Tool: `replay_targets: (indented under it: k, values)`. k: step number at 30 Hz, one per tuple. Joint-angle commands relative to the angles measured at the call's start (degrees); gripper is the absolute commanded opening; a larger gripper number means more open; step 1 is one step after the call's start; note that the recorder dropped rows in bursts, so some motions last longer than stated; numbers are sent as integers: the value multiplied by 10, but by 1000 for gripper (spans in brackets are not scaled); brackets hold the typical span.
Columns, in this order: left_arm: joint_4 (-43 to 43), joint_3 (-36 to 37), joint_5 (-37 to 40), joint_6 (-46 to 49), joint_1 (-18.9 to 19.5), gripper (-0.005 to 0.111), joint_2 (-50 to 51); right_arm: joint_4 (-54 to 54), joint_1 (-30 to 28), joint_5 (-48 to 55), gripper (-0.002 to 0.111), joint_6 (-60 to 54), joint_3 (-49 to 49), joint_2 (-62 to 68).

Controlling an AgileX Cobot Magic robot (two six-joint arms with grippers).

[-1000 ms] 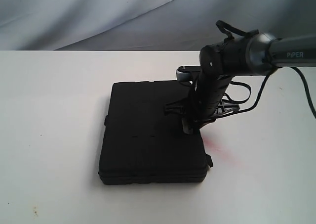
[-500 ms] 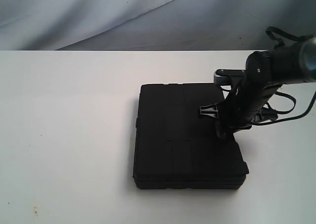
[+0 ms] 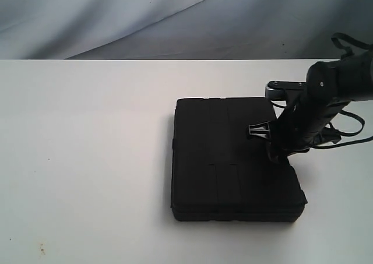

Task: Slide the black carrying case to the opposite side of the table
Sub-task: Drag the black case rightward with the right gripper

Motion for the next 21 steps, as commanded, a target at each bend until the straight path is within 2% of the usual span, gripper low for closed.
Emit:
replay_targets:
  k: [1,21]
  values:
    - [0,3,-1,-1,1,0,-2,-23,-26,-5,0,-10,34,-8]
    - [0,3,-1,-4,1,0,-2,-37,-84,-4,0,-38,57,-36]
